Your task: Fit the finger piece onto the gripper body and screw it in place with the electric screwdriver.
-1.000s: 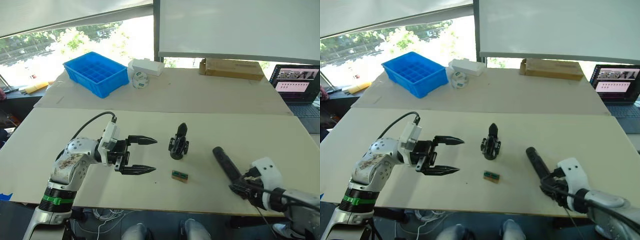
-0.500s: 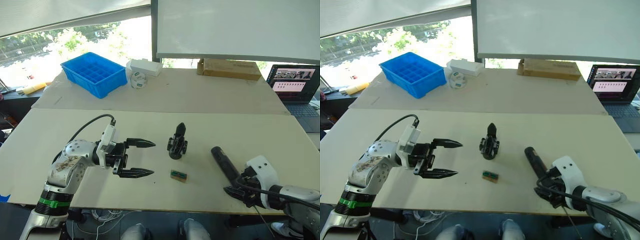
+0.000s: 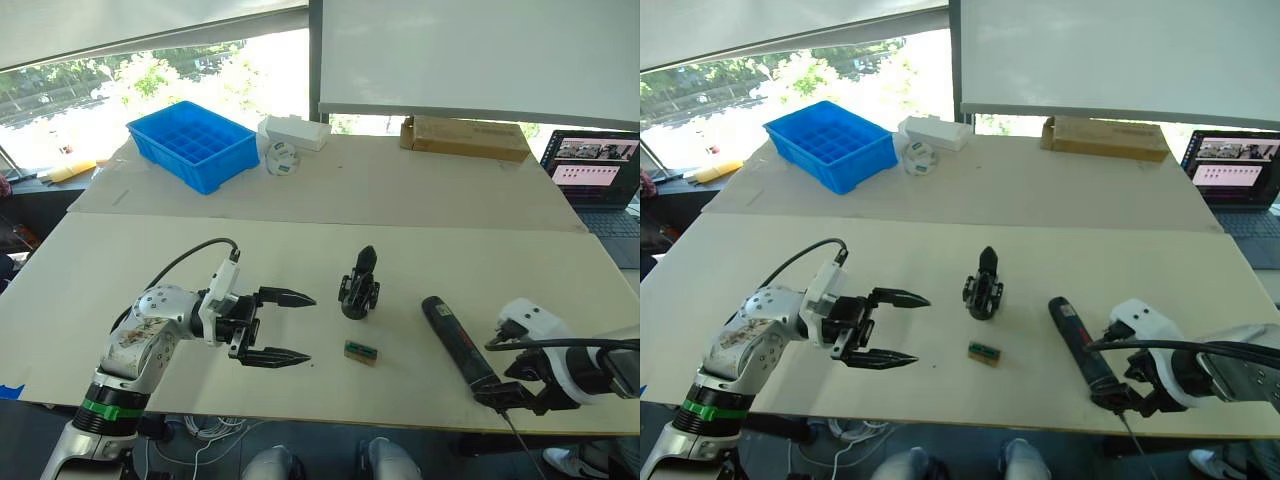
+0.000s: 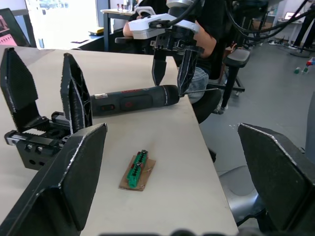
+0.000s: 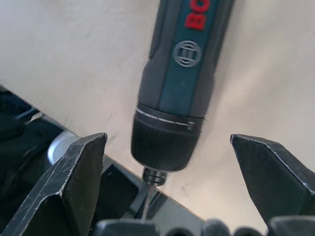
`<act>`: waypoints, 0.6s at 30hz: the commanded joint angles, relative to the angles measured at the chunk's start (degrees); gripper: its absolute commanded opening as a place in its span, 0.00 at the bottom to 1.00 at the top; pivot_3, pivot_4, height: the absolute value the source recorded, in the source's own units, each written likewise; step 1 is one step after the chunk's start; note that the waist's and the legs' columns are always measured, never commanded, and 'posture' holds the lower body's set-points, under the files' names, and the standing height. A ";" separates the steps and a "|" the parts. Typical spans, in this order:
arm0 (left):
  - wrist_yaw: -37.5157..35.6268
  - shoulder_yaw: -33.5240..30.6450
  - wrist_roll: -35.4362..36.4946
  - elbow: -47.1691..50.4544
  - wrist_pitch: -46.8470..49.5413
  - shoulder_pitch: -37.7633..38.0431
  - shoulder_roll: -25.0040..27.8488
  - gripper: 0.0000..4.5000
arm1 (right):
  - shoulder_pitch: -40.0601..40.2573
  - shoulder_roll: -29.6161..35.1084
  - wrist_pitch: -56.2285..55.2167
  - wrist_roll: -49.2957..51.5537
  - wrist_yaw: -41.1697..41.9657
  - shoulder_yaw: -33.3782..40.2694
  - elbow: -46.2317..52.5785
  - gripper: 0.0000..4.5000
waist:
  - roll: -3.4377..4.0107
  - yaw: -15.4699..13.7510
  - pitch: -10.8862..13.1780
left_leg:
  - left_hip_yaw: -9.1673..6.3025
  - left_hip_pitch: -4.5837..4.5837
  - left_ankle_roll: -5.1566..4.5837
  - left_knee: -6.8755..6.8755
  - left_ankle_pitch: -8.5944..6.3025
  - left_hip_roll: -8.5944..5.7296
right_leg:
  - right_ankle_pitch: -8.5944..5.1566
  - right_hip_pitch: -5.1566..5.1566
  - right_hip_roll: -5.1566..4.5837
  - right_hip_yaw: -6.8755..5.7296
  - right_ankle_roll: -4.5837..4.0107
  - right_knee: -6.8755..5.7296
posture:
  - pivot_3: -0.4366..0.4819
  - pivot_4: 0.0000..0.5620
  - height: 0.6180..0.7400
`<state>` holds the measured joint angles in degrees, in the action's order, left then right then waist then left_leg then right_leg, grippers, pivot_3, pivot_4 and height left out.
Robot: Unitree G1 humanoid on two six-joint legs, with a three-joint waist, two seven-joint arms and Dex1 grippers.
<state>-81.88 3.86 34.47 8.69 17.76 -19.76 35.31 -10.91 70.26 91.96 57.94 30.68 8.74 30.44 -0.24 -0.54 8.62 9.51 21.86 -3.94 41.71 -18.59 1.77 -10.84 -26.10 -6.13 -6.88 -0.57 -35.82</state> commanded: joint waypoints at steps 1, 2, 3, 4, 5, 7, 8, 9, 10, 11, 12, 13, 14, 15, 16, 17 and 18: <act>-1.64 0.93 -0.05 2.74 -1.44 0.58 0.54 1.00 | -5.19 1.09 0.54 3.81 -4.59 -5.28 -2.79 0.99 | 0.00 0.03 0.00 | 0.00 -0.01 0.00 0.00 0.00 0.00 | 0.00 0.00 0.00 0.00 0.00 0.00 | 0.48 0.27 1.00; -2.09 1.30 -0.31 3.04 -1.97 0.90 0.55 1.00 | -6.49 1.20 0.54 3.69 -5.68 -7.06 -3.21 0.99 | 0.00 0.01 0.00 | 0.00 0.00 0.00 0.01 0.00 0.00 | 0.00 0.00 0.00 -0.03 0.00 0.00 | 0.48 0.27 1.00; -2.37 1.59 -0.44 3.31 -2.21 1.15 0.57 1.00 | -7.51 1.33 0.54 3.67 -6.60 -8.43 -3.66 0.99 | 0.00 0.01 0.00 | 0.02 0.00 0.01 0.01 0.00 0.00 | 0.00 -0.01 0.00 -0.03 0.00 -0.01 | 0.48 0.27 1.00; -2.47 1.87 -0.45 3.76 -2.27 1.47 0.51 1.00 | -8.61 1.45 0.54 3.55 -7.24 -9.94 -4.39 0.99 | 0.00 0.02 0.00 | 0.02 0.00 0.01 0.01 0.00 0.00 | 0.00 -0.01 -0.01 -0.03 0.00 -0.01 | 0.48 0.27 1.00; -2.42 2.07 -0.35 4.17 -2.18 1.72 0.46 1.00 | -9.70 1.60 0.54 3.56 -7.78 -11.35 -5.19 0.99 | 0.01 0.03 0.00 | 0.02 0.01 0.01 0.01 0.01 0.00 | 0.00 -0.02 -0.01 -0.05 0.00 -0.01 | 0.48 0.27 1.00; -2.15 2.26 -0.12 4.85 -1.97 2.08 0.35 1.00 | -11.46 1.32 0.54 3.26 -8.84 -13.58 -6.70 0.99 | 0.00 -0.01 0.00 | 0.02 0.03 0.01 0.01 0.01 0.00 | 0.00 -0.02 -0.03 -0.06 0.01 -0.01 | 0.48 0.27 1.00; -2.02 2.29 -0.05 5.04 -1.90 2.18 0.32 1.00 | -12.05 1.16 0.54 3.38 -9.19 -14.44 -7.43 0.99 | 0.01 0.00 0.00 | 0.02 0.04 0.01 0.01 0.01 0.00 | 0.00 -0.03 -0.03 -0.07 0.01 0.00 | 0.48 0.27 1.00; -1.90 2.33 -0.03 5.20 -1.88 2.28 0.30 1.00 | -12.49 1.12 0.54 3.77 -9.44 -15.17 -8.07 0.99 | 0.01 -0.03 0.00 | 0.02 0.05 0.01 0.02 0.01 0.00 | 0.00 -0.03 -0.04 -0.09 0.01 -0.01 | 0.48 0.27 1.00; -1.84 2.35 -0.03 5.30 -1.90 2.38 0.31 1.00 | -12.82 1.09 0.54 4.27 -9.68 -15.76 -8.67 0.99 | 0.01 -0.05 0.00 | 0.01 0.05 0.01 0.02 0.01 0.00 | 0.00 -0.03 -0.04 -0.09 0.01 -0.01 | 0.48 0.27 1.00; -1.83 2.34 -0.05 5.37 -1.98 2.61 0.33 1.00 | -13.28 0.53 0.54 4.12 -10.21 -16.79 -9.47 0.99 | 0.01 -0.01 0.00 | 0.01 0.05 0.01 0.02 0.01 0.01 | 0.00 -0.03 -0.04 -0.10 0.01 -0.01 | 0.48 0.27 1.00; -1.84 2.35 -0.08 5.43 -2.08 2.83 0.36 1.00 | -13.85 0.01 0.54 3.68 -10.89 -17.84 -10.15 0.99 | 0.01 0.03 0.00 | 0.02 0.05 0.01 0.02 0.01 0.00 | 0.00 -0.03 -0.04 -0.10 0.01 -0.01 | 0.48 0.27 1.00; -1.85 2.38 -0.11 5.53 -2.15 3.03 0.37 1.00 | -14.62 -0.17 0.54 3.09 -11.21 -19.17 -10.54 0.99 | 0.01 0.04 0.00 | 0.03 0.04 0.01 0.02 0.01 0.01 | 0.00 -0.03 -0.03 -0.13 0.02 -0.01 | 0.48 0.27 1.00; -1.77 2.39 -0.11 5.62 -2.15 3.18 0.35 1.00 | -16.58 1.23 0.54 2.03 -11.08 -23.52 -10.40 0.99 | 0.01 0.05 -0.01 | 0.03 0.03 0.01 0.02 0.01 0.01 | 0.00 -0.03 -0.02 -0.14 0.02 -0.01 | 0.48 0.27 1.00; -1.67 2.41 -0.09 5.74 -2.11 3.30 0.32 1.00 | -17.64 1.65 0.54 1.17 -10.96 -25.63 -10.36 0.99 | 0.01 0.18 -0.01 | 0.03 0.03 0.02 0.02 0.01 0.02 | 0.00 -0.02 -0.02 -0.15 0.02 -0.01 | 0.48 0.27 1.00; -1.55 2.42 -0.07 5.89 -2.07 3.43 0.29 1.00 | -18.75 1.81 0.54 0.54 -10.92 -27.22 -10.69 0.99 | 0.01 0.24 -0.01 | 0.04 0.00 0.02 0.03 0.01 0.02 | 0.00 -0.02 -0.02 -0.14 0.02 -0.01 | 0.48 0.27 1.00; -1.40 2.42 -0.03 6.03 -2.01 3.56 0.25 1.00 | -19.69 1.61 0.54 0.15 -10.88 -28.18 -11.24 0.99 | -0.01 0.30 -0.02 | 0.04 0.00 0.02 0.03 0.01 0.03 | 0.00 -0.02 -0.02 -0.14 0.02 -0.01 | 0.48 0.27 1.00; -1.26 2.44 -0.01 6.17 -1.97 3.68 0.22 1.00 | -20.34 1.44 0.54 0.02 -10.82 -28.75 -11.79 0.99 | -0.04 0.35 -0.03 | 0.04 0.00 0.02 0.04 0.01 0.04 | -0.01 -0.01 -0.03 -0.14 0.03 0.00 | 0.48 0.27 1.00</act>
<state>-83.44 6.64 33.81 12.96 16.42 -16.31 35.50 -31.06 71.20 91.97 59.70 20.37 -18.48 19.87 -0.28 -0.18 8.58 9.55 21.86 -3.92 41.75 -18.58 1.80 -10.84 -26.09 -6.18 -7.02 -0.54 -35.82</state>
